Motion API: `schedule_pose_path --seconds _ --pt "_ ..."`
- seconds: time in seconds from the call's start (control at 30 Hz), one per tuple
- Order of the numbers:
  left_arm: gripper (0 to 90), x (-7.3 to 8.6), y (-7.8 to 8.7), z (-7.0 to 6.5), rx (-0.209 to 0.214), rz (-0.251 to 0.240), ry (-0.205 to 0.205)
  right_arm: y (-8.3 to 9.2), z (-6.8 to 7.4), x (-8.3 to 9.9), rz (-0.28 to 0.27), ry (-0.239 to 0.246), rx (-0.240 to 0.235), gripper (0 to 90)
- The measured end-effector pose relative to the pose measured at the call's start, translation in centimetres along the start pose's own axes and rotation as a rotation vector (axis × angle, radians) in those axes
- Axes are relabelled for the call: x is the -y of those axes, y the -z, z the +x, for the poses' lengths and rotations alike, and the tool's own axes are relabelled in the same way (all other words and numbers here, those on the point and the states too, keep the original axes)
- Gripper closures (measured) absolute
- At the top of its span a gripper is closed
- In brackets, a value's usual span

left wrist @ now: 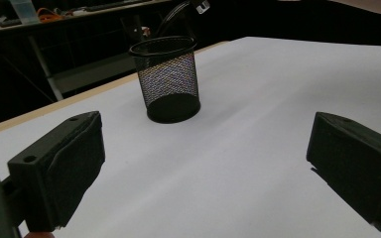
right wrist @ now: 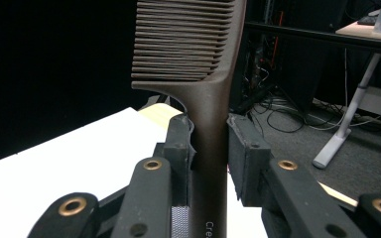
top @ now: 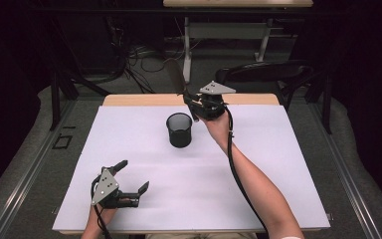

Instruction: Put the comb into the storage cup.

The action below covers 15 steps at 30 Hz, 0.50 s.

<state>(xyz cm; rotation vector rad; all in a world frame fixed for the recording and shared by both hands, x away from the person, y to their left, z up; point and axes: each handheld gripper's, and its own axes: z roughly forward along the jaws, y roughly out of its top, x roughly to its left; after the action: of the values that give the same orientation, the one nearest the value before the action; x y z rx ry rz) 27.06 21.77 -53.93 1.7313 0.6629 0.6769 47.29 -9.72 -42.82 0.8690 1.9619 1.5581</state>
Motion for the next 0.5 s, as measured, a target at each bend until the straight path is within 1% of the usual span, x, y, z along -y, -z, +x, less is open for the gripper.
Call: schedule_pose_path --seconds 0.27,0.5 --pt "1.8 0.01 0.03 0.03 0.0 -0.002 0.001 -0.53 0.12 0.04 -0.012 0.004 -0.003 72.6" --pt "1.8 -0.01 0.03 0.01 0.001 -0.004 0.001 -0.94 0.23 0.24 -0.022 -0.003 -0.008 72.6"
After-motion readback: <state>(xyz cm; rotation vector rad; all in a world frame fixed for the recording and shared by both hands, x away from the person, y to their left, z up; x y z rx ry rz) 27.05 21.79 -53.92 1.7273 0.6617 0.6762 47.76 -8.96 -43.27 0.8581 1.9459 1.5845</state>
